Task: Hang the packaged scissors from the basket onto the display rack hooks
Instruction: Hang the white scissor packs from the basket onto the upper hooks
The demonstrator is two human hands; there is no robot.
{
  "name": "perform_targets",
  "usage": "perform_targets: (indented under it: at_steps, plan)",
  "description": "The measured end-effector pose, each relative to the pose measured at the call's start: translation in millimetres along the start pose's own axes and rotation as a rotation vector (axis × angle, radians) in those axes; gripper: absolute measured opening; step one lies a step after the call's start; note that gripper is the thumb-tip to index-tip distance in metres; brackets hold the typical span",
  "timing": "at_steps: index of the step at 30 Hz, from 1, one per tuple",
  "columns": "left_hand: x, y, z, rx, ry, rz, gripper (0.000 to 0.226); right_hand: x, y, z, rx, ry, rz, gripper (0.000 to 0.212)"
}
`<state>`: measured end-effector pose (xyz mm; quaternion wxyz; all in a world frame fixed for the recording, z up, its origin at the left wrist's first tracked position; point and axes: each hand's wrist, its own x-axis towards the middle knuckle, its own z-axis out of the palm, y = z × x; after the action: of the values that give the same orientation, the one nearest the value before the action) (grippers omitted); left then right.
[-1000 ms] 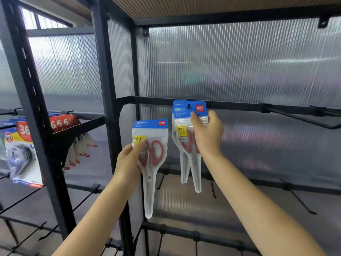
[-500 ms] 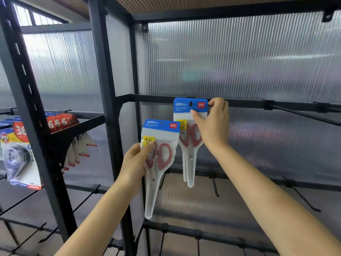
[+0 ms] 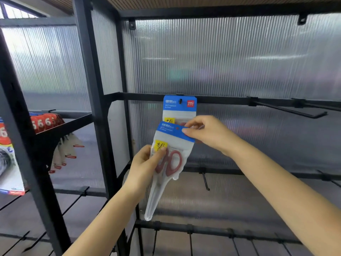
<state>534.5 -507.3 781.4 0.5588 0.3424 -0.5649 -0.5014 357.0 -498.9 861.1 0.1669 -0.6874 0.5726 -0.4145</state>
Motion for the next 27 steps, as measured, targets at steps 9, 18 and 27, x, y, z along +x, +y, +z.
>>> perform_targets:
  at_steps: [9,18,27]
  plan:
    - [0.1,-7.4,1.8,-0.044,-0.081,-0.011,0.024,-7.2,-14.3,-7.3,-0.063,0.079,-0.133,0.015]
    - [15.1,19.8,4.6,-0.106,-0.093,0.053,0.011,10.5,-35.4,-20.5,-0.089,0.28,-0.22,0.007]
    - [25.1,27.3,10.3,-0.082,-0.073,0.04,0.007,27.9,-39.1,-24.6,-0.065,0.321,-0.152,0.005]
